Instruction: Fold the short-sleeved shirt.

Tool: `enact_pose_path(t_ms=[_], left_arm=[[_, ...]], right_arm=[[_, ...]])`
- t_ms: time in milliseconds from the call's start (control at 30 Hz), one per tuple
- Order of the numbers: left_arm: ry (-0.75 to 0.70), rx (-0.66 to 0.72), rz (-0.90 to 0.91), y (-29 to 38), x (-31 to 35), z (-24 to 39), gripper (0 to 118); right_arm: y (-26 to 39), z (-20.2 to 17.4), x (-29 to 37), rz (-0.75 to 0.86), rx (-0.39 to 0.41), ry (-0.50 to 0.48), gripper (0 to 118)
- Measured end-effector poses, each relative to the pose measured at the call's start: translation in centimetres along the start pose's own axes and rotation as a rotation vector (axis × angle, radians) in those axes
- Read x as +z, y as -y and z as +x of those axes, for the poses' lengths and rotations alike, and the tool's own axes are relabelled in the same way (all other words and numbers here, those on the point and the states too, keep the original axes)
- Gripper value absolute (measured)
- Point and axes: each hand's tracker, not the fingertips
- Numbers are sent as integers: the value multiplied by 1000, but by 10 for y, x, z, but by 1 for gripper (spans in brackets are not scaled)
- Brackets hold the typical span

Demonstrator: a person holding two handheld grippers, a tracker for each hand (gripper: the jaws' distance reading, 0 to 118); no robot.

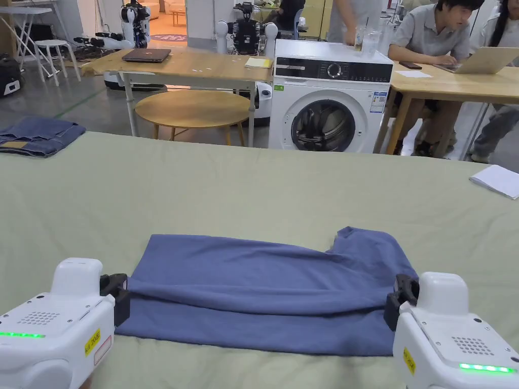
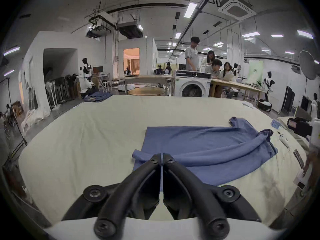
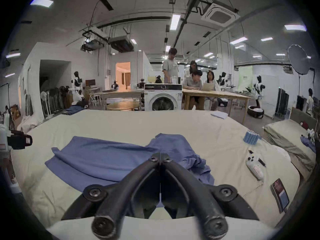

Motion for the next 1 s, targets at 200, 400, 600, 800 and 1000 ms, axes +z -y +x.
enact_pose_path(t_ms=[200, 400, 600, 800, 1000], left_arm=[[22, 14, -217, -14, -45, -34, 0], [41, 79, -489, -26, -113, -61, 22], [50, 137, -785, 4, -178, -77, 47], [-13, 7, -722, 6, -163, -44, 29], [28, -71, -676, 10, -130, -21, 1]], right_arm=[[7, 1, 4, -30, -1, -14, 0], [13, 11, -2, -83, 0, 6, 0], [23, 24, -3, -131, 4, 37, 0], [32, 39, -3, -172, 8, 62, 0], [33, 63, -27, -274, -10, 73, 0]])
